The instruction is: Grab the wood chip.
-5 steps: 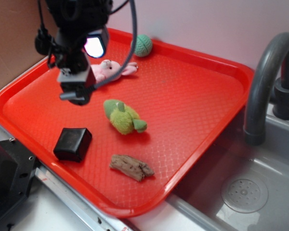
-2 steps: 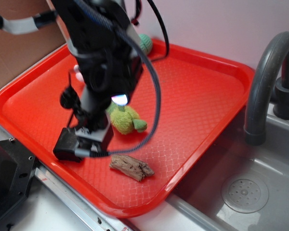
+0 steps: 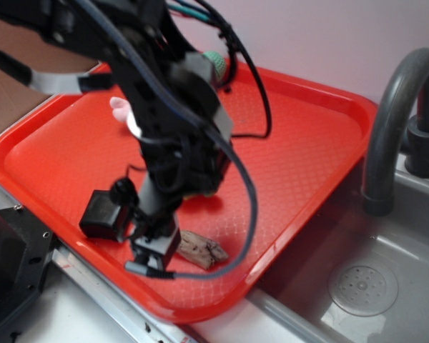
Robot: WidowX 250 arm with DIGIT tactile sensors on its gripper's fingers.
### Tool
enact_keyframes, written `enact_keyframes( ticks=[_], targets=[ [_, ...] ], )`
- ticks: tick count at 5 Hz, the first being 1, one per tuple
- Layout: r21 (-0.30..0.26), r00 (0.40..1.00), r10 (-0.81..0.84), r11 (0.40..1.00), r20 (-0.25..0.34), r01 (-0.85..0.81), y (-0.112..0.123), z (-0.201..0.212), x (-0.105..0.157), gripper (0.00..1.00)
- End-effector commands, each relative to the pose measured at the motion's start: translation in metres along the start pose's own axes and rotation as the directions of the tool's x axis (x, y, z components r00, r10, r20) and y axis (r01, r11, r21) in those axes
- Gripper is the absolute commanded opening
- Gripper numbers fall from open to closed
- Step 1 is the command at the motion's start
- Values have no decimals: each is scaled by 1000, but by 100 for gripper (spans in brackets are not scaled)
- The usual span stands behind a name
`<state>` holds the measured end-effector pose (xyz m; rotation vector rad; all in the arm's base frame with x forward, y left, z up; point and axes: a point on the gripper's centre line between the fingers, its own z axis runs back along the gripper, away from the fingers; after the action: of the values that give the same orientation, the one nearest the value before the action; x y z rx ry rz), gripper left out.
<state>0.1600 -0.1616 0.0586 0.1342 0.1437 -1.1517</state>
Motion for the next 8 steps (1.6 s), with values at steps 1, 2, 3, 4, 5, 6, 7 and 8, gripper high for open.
enact_keyframes(
  ticks=[1,2,3,4,5,6,7,8],
  targets=[
    [6,999,-11,1000,-45,11,-8,-15,-2,100],
    [139,977,50,990,-209,-21,-6,-24,-7,100],
    [100,985,18,995,-173,-1,-9,-30,-4,100],
    [96,979,9,995,-202,11,-8,-40,-2,100],
    [80,982,-17,996,-187,32,-9,-40,-2,100],
    [36,989,-55,997,-136,61,-9,-39,-3,68],
    [64,987,-66,995,-145,76,-11,-38,-3,0],
    [53,989,-70,996,-131,78,-9,-40,-4,0]
  ],
)
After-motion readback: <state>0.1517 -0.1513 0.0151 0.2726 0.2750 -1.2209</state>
